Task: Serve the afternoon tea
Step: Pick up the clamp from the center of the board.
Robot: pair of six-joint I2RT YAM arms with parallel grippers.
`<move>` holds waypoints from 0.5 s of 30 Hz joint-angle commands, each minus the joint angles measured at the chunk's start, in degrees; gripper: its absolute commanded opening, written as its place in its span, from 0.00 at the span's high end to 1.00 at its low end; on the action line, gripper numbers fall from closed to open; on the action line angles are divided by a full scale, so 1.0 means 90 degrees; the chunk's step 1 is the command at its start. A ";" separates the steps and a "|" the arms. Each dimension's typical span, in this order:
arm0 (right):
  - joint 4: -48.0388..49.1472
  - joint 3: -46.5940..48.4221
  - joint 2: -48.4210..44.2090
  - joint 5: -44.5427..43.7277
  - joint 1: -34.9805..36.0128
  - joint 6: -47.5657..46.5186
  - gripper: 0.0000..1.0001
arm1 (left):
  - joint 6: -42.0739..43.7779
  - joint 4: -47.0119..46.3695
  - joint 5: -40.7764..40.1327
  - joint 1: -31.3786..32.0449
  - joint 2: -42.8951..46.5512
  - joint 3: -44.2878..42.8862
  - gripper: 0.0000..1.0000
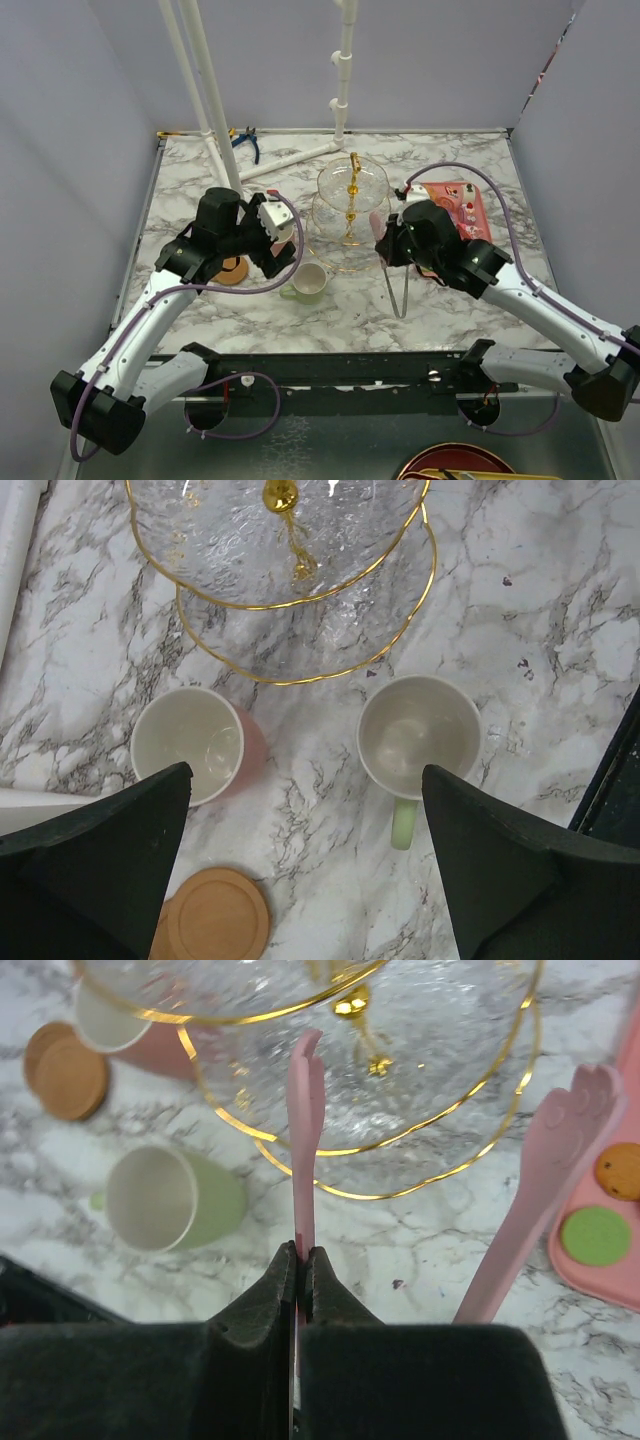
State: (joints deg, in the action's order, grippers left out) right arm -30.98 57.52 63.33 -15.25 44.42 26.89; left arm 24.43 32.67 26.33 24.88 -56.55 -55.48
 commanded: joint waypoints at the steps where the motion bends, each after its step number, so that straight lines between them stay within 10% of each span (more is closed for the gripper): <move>1: -0.0767 0.0278 -0.0378 0.1726 0.0301 -0.0441 1.00 | 0.0546 -0.0045 0.0865 0.0055 0.0048 -0.0085 0.02; 15: -0.0830 0.0749 0.0026 0.2988 0.1646 -0.0945 1.00 | 0.0623 0.0181 0.1722 0.1001 0.0161 -0.0235 0.04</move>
State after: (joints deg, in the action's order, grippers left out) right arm -37.87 59.64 61.36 6.94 57.21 21.26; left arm 28.56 32.75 38.04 29.67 -56.55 -56.64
